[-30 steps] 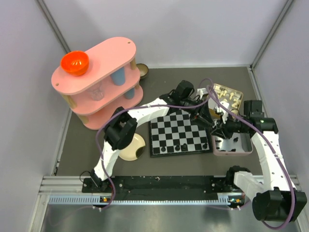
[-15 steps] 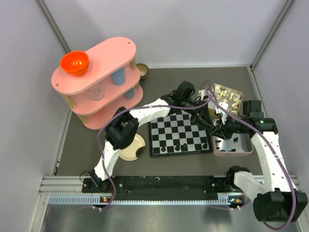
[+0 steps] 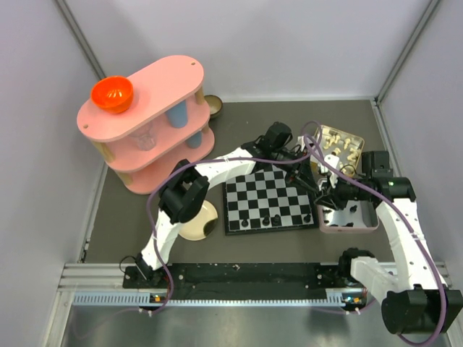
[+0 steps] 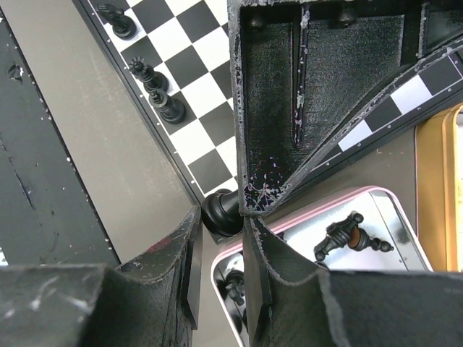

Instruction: Set up the chess pieces on the board

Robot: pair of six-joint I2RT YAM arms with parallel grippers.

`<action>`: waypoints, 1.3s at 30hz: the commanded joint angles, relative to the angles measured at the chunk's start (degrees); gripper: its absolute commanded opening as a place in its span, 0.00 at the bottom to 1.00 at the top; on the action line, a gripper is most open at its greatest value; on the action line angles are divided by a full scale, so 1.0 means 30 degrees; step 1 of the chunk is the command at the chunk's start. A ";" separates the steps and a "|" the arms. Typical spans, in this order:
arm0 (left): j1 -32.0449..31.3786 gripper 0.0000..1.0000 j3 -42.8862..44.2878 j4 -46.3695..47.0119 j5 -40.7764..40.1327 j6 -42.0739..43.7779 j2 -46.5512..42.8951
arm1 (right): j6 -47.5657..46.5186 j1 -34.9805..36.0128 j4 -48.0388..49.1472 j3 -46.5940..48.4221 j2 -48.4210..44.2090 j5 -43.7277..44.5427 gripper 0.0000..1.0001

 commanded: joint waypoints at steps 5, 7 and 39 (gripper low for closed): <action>0.0553 0.00 -0.0979 0.1688 -0.0807 0.0548 -0.1792 | 0.0630 0.0356 -0.0110 0.0777 -0.0407 0.0090 0.59; 0.1080 0.00 -0.2233 0.1660 -0.1449 0.1102 -0.2992 | 0.0983 0.0356 -0.0169 0.0894 -0.0670 0.0239 0.68; 0.0409 0.00 -2.1343 -0.4552 -2.2078 1.2621 -2.1779 | 0.6521 -0.0728 0.7360 -0.2269 -0.1843 0.0591 0.83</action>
